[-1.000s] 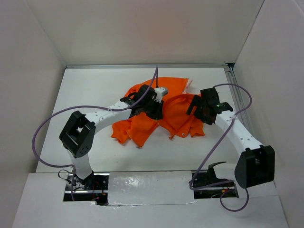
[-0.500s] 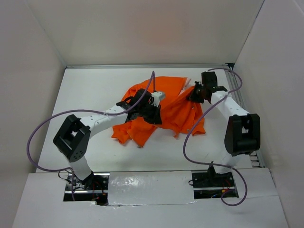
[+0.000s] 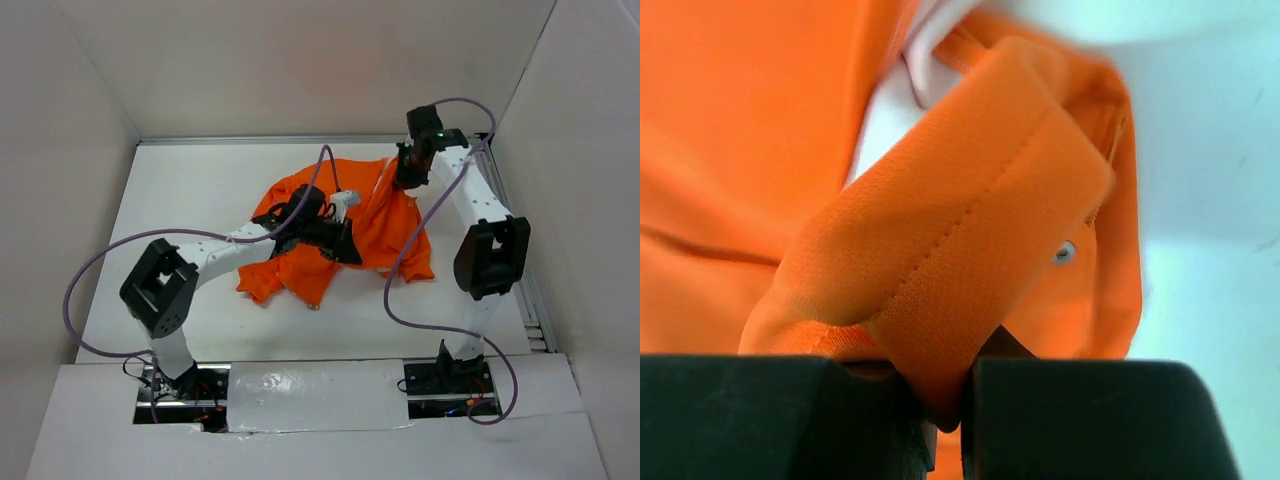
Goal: Zip up the jacket
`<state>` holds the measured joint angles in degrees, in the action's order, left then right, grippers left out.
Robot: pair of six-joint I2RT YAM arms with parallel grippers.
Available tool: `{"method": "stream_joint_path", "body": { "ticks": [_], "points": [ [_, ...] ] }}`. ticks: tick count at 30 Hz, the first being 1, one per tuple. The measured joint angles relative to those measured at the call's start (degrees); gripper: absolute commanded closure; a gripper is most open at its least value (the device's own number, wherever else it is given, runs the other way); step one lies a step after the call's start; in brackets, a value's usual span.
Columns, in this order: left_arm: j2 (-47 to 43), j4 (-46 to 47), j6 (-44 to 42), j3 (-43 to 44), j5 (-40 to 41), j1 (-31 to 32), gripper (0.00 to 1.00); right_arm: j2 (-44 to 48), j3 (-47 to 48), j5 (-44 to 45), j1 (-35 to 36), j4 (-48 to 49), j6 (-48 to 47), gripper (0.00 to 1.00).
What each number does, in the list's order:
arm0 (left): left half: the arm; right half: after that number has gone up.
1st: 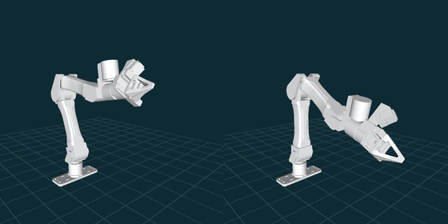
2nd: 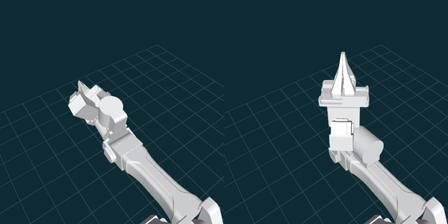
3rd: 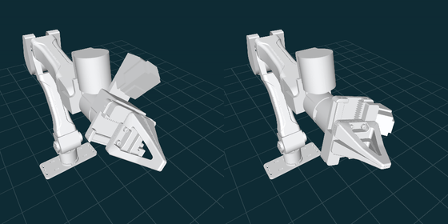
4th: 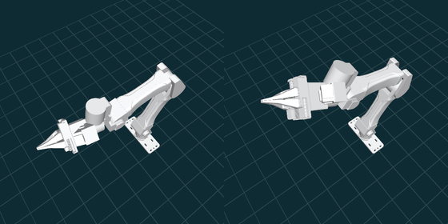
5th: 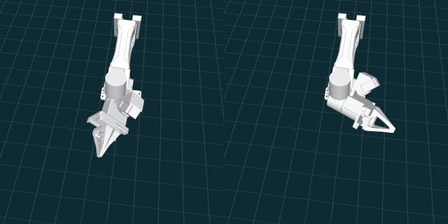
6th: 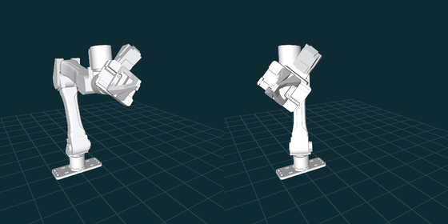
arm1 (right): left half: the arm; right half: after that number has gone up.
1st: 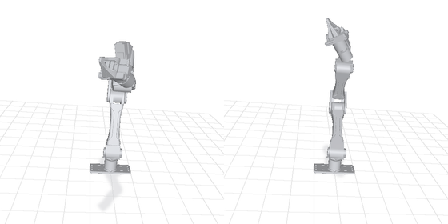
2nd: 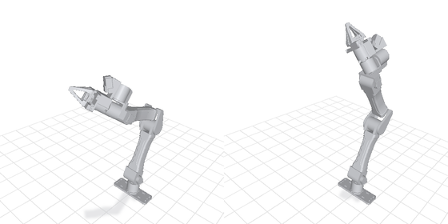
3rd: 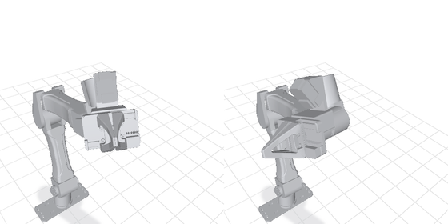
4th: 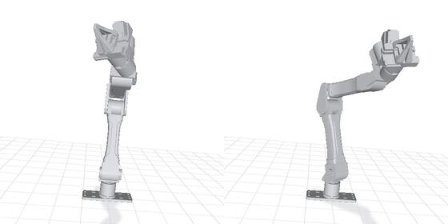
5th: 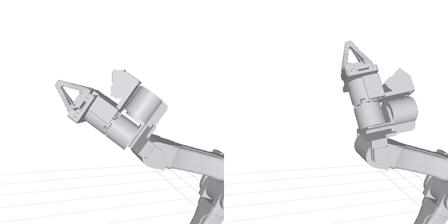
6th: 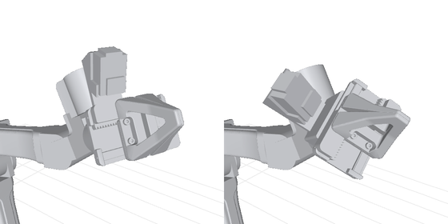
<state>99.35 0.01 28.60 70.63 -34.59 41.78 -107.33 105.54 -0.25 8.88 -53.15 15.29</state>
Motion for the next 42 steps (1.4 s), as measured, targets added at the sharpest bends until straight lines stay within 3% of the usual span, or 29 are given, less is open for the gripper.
{"method": "stream_joint_path", "body": {
  "ticks": [1, 3, 4, 6, 7, 11, 12, 14, 15, 22, 27, 37, 42],
  "points": [
    [1.5, -1.0, 0.4, 0.2, 0.1, 0.6, 0.73, -1.2, -1.5, 0.9, 0.4, 0.0, -0.1, 0.67],
    [4.8, -3.3, 1.2, 0.3, -0.3, 1.7, 0.49, -3.7, -4.4, 3.6, 1.5, 0.2, 0.1, 0.54],
    [6.4, -6.0, 2.0, 0.0, -1.0, 2.4, 0.3, -4.6, -5.5, 5.1, 1.9, 1.0, 0.1, 0.46],
    [7.8, -10.1, 3.0, -1.2, -1.3, 3.5, 0.03, -5.6, -7.0, 7.9, 2.7, 2.2, 0.4, 0.43],
    [7.9, -12.2, 3.6, -2.0, -1.2, 4.1, 0.01, -5.6, -7.8, 9.0, 2.9, 2.7, 0.5, 0.38],
    [5.2, -17.4, 4.9, -3.8, 1.4, 4.8, 0.01, -0.9, -12.8, 10.3, 3.4, 5.6, 2.3, 0.23],
    [3.7, -18.4, 4.9, -4.2, 2.4, 4.7, 0.01, 1.4, -14.9, 10.2, 3.5, 6.5, 2.9, 0.13],
    [-1.2, -20.2, 5.0, -4.9, 4.9, 4.6, 0.01, 7.1, -19.4, 10.0, 3.8, 7.5, 4.4, 0.11],
    [-3.7, -21.1, 5.1, -5.1, 6.4, 4.5, 0.01, 10.4, -21.9, 9.7, 4.1, 8.1, 5.2, 0.01],
    [-22.6, -27.2, 10.9, -9.2, 16.9, -0.9, 0.01, 29.4, -37.0, 6.2, 12.5, 13.7, 12.9, 0.0],
    [-24.1, -29.0, 14.1, -14.2, 19.9, -9.6, 0.01, 24.2, -37.0, 2.3, 21.2, 17.4, 20.3, 0.0],
    [-19.3, -25.1, 15.1, -18.2, 16.2, -12.1, 0.01, -0.7, -23.3, 6.7, 26.0, 17.4, 36.0, 0.14],
    [-17.9, -23.1, 15.0, -18.6, 15.2, -14.3, 0.01, -7.6, -17.5, 10.9, 26.0, 15.0, 39.5, 0.45]
  ]
}}
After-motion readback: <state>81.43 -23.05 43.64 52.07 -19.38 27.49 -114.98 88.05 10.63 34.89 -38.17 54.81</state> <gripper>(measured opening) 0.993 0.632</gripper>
